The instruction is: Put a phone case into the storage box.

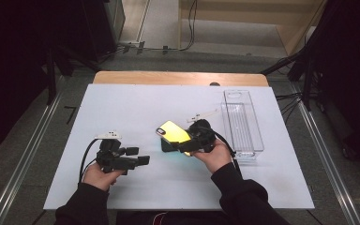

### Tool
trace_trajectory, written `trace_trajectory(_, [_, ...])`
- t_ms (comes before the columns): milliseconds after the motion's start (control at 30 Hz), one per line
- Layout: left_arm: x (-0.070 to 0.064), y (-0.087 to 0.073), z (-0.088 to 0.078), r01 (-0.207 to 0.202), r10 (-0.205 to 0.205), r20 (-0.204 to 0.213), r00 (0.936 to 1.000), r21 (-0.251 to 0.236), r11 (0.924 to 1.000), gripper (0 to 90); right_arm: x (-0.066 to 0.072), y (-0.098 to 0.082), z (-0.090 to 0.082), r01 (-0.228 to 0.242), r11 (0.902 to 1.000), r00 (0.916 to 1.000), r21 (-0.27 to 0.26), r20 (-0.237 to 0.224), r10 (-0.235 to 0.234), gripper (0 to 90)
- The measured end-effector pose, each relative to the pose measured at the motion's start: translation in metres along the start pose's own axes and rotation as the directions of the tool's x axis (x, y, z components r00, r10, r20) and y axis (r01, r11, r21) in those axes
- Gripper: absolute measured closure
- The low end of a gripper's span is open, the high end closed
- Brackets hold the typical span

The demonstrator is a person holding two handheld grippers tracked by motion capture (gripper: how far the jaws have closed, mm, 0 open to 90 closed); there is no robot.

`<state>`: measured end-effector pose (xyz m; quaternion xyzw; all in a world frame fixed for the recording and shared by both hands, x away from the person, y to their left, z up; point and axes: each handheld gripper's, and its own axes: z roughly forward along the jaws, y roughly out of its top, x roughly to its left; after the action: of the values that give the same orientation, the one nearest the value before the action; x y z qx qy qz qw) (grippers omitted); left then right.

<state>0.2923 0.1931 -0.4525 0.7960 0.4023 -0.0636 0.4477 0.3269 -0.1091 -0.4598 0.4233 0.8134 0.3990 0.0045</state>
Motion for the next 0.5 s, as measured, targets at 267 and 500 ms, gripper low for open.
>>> trace_trajectory(267, [-0.008, 0.016, 0.007, -0.023, 0.023, -0.023, 0.9995, 0.02, 0.9995, 24.8, 0.003, -0.02, 0.0, -0.081, 0.9953, 0.9967, -0.053, -0.006, 0.08, 14.8])
trace_trajectory(500, [-0.012, 0.028, 0.013, -0.032, 0.034, -0.05, 0.9982, 0.042, 0.9986, 23.1, 0.009, -0.03, -0.001, -0.124, 0.9872, 0.992, -0.101, 0.014, 0.126, 14.8])
